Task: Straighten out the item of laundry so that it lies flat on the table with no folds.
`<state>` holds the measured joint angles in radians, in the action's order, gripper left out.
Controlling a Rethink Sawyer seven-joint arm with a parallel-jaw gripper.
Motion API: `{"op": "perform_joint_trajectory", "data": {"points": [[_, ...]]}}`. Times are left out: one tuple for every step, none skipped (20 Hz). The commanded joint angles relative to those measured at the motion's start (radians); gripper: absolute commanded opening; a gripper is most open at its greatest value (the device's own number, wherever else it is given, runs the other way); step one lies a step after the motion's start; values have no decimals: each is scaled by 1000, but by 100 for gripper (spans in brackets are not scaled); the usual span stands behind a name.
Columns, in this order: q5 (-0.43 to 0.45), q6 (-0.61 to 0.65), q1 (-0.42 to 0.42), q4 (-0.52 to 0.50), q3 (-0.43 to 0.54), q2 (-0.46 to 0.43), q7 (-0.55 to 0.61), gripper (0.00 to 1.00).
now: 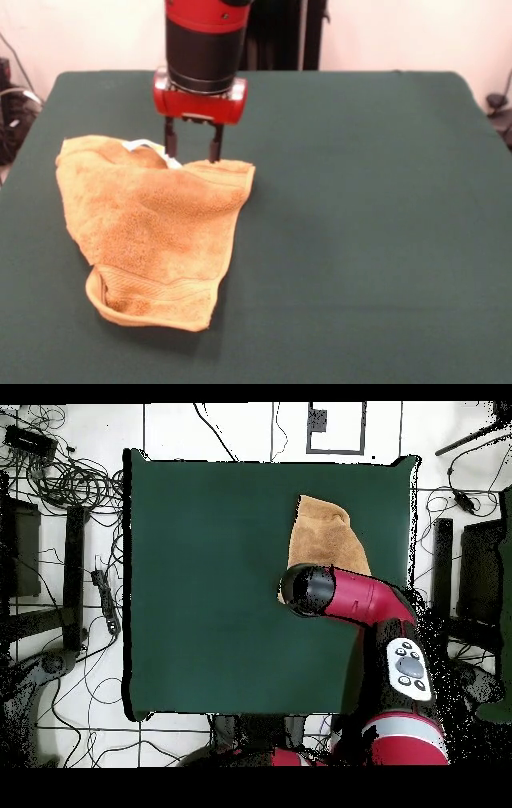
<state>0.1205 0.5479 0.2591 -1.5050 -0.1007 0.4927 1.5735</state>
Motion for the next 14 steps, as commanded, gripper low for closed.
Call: {"op": "perform_joint_trajectory", "data": {"points": [[67,-28,-12,-97,127,-99,10,100],[74,-20,-13,-98,127,-105,11,100],[71,-18,-5,-101,137,-112,13,100],[64,-19,2,-102,148,-118,16,100],[58,-21,9,-103,159,-124,20,100],[58,-20,10,-105,165,-127,21,100],[58,-24,10,-110,168,-122,26,100],[54,-20,16,-114,178,-123,22,100],[51,-19,18,-114,184,-126,24,100],[48,-17,20,-115,189,-127,24,100],[48,-16,21,-116,192,-129,24,100],[49,-16,20,-116,195,-130,25,100],[48,-16,19,-113,197,-133,29,100],[46,-12,18,-113,200,-134,32,100]]}}
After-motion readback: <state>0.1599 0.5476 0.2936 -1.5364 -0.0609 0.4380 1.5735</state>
